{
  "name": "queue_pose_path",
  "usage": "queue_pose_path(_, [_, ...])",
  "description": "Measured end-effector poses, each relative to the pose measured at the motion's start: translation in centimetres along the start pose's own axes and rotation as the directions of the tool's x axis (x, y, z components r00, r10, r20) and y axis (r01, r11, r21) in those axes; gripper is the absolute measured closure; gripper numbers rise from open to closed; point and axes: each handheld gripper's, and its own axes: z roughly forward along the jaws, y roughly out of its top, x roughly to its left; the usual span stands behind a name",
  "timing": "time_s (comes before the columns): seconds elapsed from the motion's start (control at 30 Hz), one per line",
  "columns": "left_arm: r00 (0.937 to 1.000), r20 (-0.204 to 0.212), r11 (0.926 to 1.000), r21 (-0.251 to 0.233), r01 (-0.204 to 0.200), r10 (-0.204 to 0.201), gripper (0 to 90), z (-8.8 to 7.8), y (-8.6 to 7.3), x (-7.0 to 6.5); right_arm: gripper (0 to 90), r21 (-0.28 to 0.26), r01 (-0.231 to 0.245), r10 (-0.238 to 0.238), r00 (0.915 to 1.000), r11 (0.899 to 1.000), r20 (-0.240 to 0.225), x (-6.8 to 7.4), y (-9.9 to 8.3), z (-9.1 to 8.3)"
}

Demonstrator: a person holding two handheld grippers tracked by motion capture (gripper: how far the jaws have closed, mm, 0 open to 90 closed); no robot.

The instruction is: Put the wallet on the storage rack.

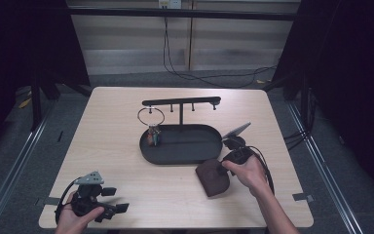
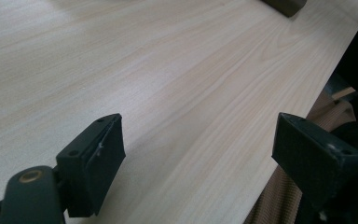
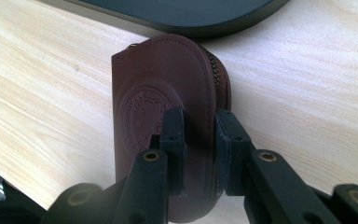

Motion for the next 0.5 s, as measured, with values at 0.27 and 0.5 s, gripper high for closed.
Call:
queue_pose_path(0.27, [1.0000, 0.001, 1.0000, 0.001, 0.001, -0.001, 16.5, 0.1, 0.1, 0.0, 81.8, -0.012, 0.004, -0.004, 0.9999, 1.000, -0.014, 0.5, 0.1, -1.0])
queue_pose_path(0.5, [0.9999, 0.008, 0.9999, 0.004, -0.013, 0.013, 16.5, -0.1, 0.1, 0.2, 83.3, -0.010, 0.005, -0.006, 0.9997, 1.000, -0.022, 0.7, 0.3, -1.8])
